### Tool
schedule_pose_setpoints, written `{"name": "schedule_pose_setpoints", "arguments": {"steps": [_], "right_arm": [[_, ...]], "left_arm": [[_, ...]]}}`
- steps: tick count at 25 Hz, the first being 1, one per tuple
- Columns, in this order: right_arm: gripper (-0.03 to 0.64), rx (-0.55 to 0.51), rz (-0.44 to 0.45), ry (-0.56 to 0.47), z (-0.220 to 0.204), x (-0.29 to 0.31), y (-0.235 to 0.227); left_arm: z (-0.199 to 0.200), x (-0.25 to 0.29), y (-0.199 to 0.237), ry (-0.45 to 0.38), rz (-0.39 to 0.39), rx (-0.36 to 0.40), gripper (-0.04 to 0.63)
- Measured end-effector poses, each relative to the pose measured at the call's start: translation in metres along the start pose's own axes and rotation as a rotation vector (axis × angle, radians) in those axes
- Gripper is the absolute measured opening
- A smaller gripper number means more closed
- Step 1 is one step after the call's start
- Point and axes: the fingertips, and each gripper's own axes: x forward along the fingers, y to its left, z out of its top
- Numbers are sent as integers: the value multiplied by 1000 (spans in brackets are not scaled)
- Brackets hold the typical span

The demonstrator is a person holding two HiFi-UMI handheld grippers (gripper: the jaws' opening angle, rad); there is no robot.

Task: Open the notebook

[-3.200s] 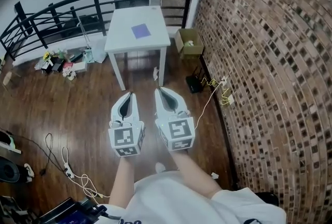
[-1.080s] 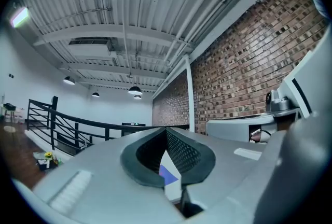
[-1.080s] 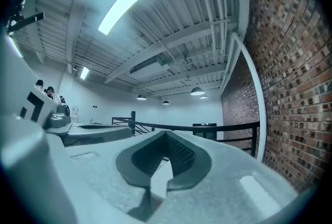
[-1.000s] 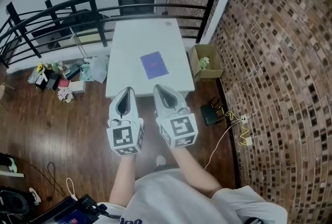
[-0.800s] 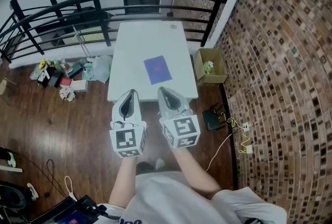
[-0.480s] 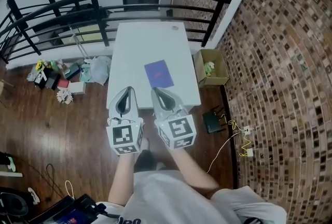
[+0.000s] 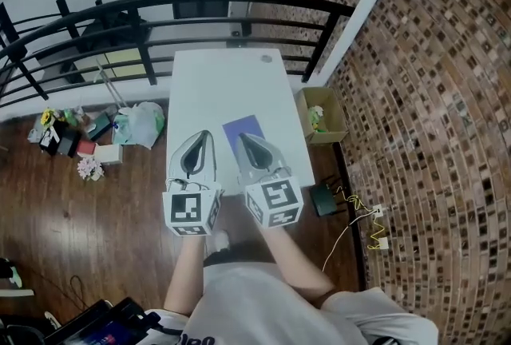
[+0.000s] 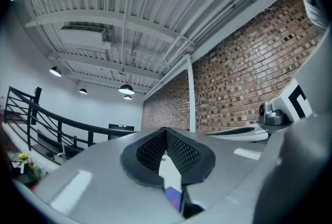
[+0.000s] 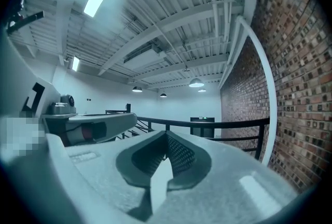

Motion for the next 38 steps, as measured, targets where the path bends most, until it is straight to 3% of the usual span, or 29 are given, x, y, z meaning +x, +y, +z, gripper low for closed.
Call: {"name": "schedule_pose_setpoints", "arguments": {"steps": [9, 15, 20, 27, 31, 34, 38], "right_arm": [[-9, -12, -14, 67, -24, 37, -2], [-9, 42, 89, -88, -18, 44, -22], [-9, 58, 114, -57, -40, 63, -50], [-9, 162, 165, 165, -118, 78, -111], [-9, 18, 149, 377, -194, 75, -162], [-9, 2, 174, 508, -248, 61, -201], [-9, -26, 236, 618, -288, 46, -242]], "left_arm": [[-33, 34, 27, 68, -41, -4, 15], [-62, 67, 14, 111, -92, 14, 15], [-90, 97, 12, 147, -99, 13, 15], [-132, 143, 3, 212, -129, 11, 15], [-176, 158, -7, 306, -158, -4, 15], [-217, 161, -16, 394, -189, -18, 15], [-248, 164, -21, 455, -222, -24, 15]]}}
